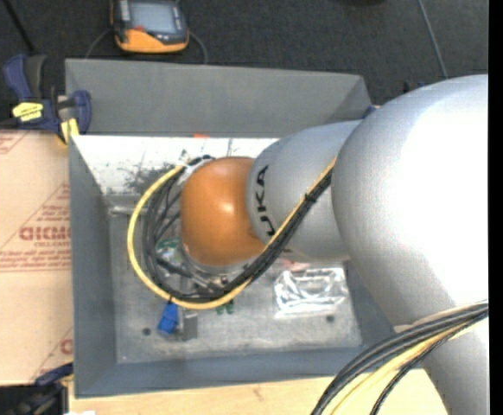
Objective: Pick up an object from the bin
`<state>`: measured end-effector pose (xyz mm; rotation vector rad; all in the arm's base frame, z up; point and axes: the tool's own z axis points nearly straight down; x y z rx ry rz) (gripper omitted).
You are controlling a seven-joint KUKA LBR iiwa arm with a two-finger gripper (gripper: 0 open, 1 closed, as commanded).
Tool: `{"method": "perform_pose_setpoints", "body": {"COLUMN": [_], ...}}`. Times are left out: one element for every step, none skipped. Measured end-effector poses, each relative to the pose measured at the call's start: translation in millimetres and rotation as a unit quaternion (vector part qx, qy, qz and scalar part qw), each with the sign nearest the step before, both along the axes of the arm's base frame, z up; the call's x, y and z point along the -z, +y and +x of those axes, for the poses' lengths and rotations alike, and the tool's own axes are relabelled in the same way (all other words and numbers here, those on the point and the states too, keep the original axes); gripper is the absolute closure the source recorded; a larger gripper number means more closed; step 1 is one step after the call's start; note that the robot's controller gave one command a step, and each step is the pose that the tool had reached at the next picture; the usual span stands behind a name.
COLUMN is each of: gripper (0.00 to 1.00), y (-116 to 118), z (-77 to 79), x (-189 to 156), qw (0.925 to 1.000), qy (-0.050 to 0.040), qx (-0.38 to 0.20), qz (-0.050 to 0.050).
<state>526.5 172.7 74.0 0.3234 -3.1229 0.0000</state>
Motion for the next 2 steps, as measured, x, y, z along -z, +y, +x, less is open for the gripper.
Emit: {"method": "perform_pose_setpoints", "body": {"gripper": [1.0, 1.0], "y": [-0.6, 17.9], "z": [1.1, -7.6], "x": [-2.8, -163.4], "qw": [1.0, 0.9991], "qy": [-0.0016, -0.0062], "qx": [0.003, 0.042], "qz": [0.001, 0.003]}}
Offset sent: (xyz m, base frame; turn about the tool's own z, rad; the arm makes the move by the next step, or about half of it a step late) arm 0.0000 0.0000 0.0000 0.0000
